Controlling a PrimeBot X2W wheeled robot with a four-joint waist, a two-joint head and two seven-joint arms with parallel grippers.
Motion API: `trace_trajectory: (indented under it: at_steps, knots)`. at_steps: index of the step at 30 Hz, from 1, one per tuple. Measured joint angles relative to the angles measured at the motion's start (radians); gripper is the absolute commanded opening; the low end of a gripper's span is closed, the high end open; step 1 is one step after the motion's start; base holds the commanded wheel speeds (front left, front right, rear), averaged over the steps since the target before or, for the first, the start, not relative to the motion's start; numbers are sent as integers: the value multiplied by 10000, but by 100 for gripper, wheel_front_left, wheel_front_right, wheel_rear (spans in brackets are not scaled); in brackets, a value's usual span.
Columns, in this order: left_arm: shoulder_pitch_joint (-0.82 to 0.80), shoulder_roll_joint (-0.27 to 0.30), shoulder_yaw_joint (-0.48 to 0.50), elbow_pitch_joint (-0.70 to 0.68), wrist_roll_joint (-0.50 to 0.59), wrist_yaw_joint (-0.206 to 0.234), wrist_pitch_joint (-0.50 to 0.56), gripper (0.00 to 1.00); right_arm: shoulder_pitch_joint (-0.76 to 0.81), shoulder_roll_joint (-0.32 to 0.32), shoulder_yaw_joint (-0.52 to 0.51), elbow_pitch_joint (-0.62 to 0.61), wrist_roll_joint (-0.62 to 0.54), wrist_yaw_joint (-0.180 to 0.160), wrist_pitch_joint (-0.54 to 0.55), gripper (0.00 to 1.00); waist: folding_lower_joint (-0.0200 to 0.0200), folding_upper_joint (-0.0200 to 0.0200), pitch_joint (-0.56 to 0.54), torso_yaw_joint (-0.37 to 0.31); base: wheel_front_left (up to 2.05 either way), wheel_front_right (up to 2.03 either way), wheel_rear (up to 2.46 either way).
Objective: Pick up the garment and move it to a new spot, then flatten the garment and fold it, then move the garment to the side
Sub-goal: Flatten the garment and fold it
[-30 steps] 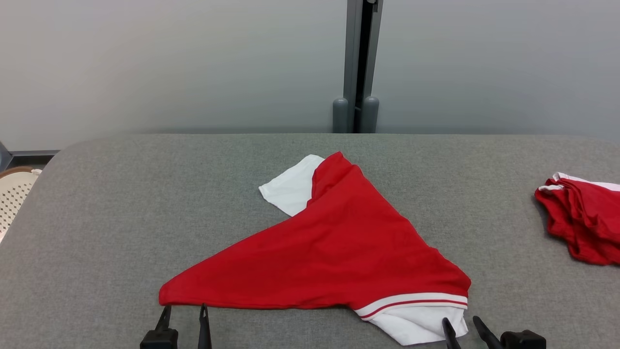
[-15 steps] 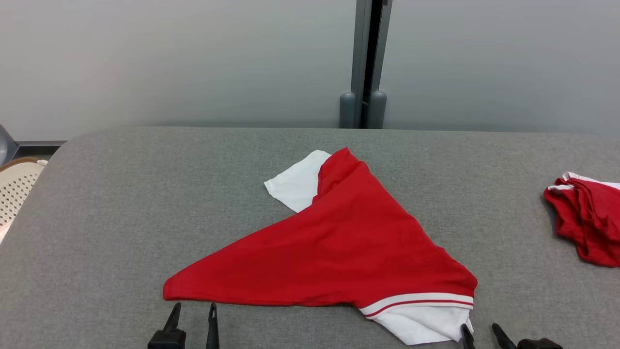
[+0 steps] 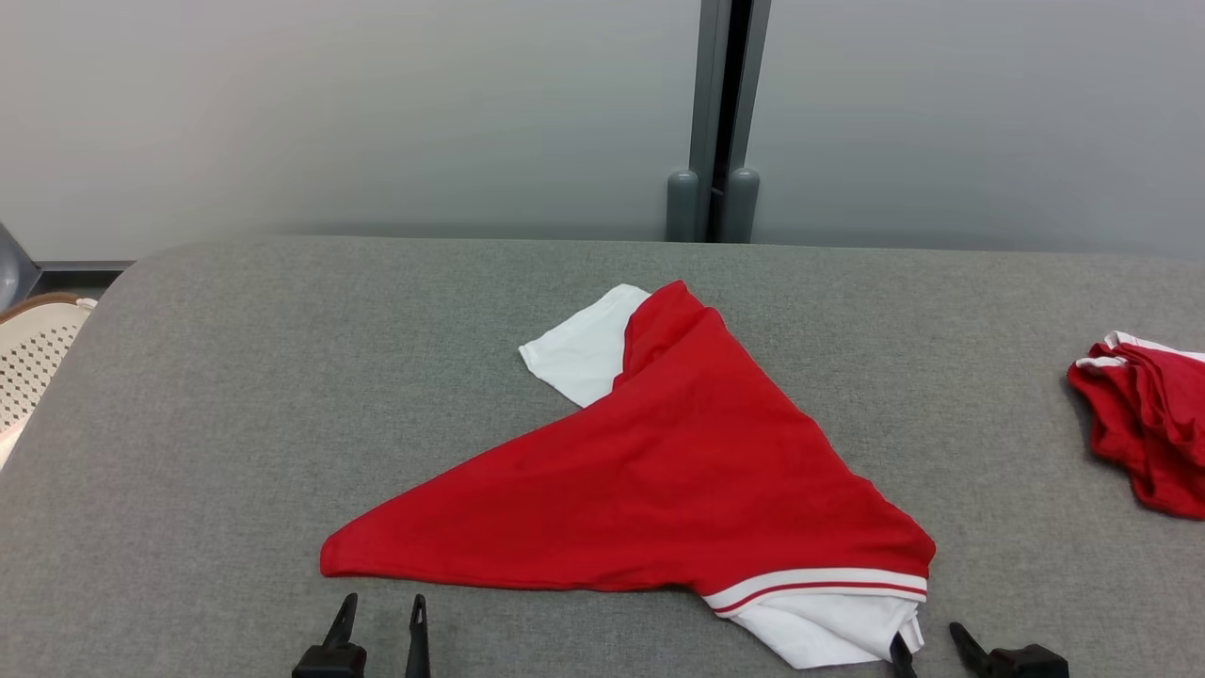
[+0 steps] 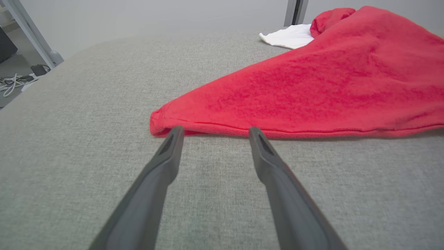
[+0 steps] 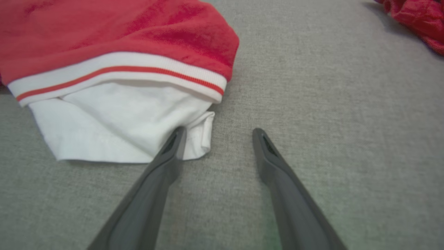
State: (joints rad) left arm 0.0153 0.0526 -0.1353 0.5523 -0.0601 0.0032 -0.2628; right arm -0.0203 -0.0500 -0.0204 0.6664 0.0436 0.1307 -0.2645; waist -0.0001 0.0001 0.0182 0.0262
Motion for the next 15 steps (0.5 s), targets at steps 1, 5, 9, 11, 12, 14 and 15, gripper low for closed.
trace_trajectory:
  at_steps: [1,5,9,11,12,14,15]
  knots:
    - [0,0,4,17,0,0,0,100,-33,0,31,100,-148,0,-12,100,0,0,17,12,0,0,0]
    - [-16,-4,42,65,0,-13,0,100,-255,-8,-35,504,-546,0,-58,35,0,0,87,30,0,0,0]
    - [-24,-6,81,96,-2,-33,0,100,-367,-10,-84,591,-529,0,-58,0,0,0,113,6,0,0,0]
    - [-24,-6,115,109,-4,-33,0,100,-360,15,-224,575,-502,10,-52,0,0,0,109,-31,0,0,0]
    - [-24,-4,128,119,-12,-31,0,100,-355,33,-320,525,-504,13,-50,0,0,0,102,-54,0,0,0]
    - [-24,-6,153,117,-19,-27,0,100,-272,48,-619,372,-504,13,-36,0,0,0,77,-124,0,0,0]
    - [-23,-8,161,109,-35,-25,0,100,-192,35,-780,267,-502,12,-13,0,0,0,61,-167,0,0,0]
